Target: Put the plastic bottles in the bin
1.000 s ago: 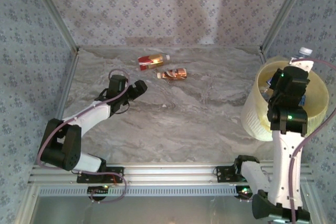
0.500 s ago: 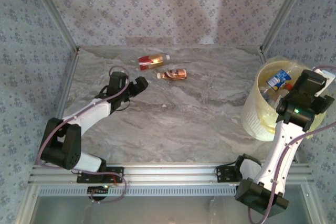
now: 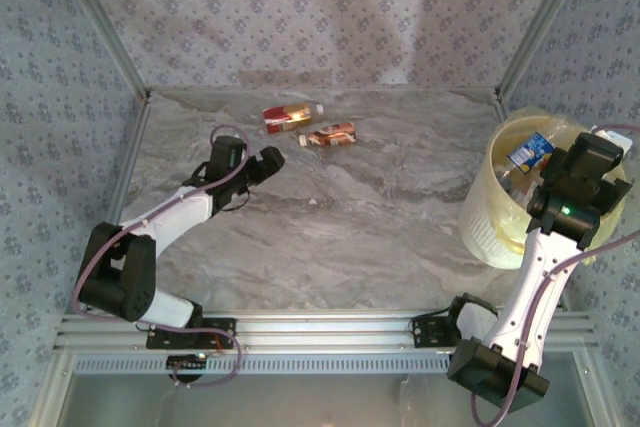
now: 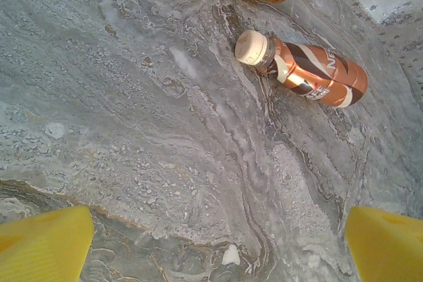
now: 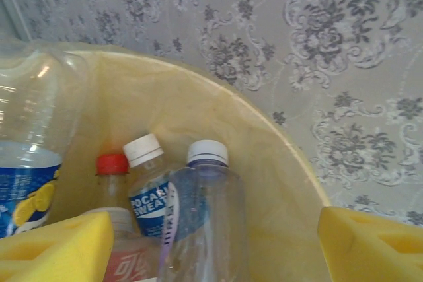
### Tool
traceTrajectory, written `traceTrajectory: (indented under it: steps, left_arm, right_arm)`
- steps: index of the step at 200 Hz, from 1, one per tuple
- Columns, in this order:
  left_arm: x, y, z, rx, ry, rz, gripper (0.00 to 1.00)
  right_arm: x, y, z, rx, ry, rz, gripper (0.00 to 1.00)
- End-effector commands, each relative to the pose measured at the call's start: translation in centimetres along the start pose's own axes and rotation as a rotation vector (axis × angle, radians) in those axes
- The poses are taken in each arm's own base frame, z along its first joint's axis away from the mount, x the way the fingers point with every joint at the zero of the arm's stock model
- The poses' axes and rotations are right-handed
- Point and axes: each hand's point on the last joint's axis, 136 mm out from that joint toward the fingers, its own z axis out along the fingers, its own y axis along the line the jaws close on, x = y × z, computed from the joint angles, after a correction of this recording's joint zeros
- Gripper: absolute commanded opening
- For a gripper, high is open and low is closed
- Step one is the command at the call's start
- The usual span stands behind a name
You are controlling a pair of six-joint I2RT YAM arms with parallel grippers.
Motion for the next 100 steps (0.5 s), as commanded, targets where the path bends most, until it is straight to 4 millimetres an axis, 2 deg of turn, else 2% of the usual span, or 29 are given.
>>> traceTrajectory:
  steps: [1, 8, 11, 36, 65, 100]
  left_arm:
    - [-0.4, -0.9, -0.3, 0.014, -0.003, 0.011, 0.98]
    - [-0.4, -1.0, -0.3, 0.014, -0.003, 0.014, 0.98]
    - [-0.4, -1.0, -0.3, 0.013, -0.001, 0.016, 0.98]
    - [-0.6, -1.3, -0.3, 0.021, -0.001, 0.04, 0.98]
    - [-0.9, -1.8, -0.3, 0.02, 0.005, 0.104, 0.98]
    - [-1.5, -3.2, 0.1, 0.047, 0.017, 0.171, 0.98]
  right_arm:
    - [-0.4, 2.5, -0.6, -0.143, 0.004, 0.073, 0.87]
    - [-0.5, 3.1, -0.7, -0.171, 0.003, 0.086, 0.98]
    - [-0.6, 3.2, -0.8, -0.18, 0.001, 0.092, 1.0]
    - [-1.8, 5.7, -2.6, -0.312, -0.039, 0.132, 1.0]
    - [-3.9, 11.0, -6.2, -0.607, -0.12, 0.158, 1.0]
    - [-4.3, 16.8, -9.8, -0.846, -0.143, 0.152, 1.0]
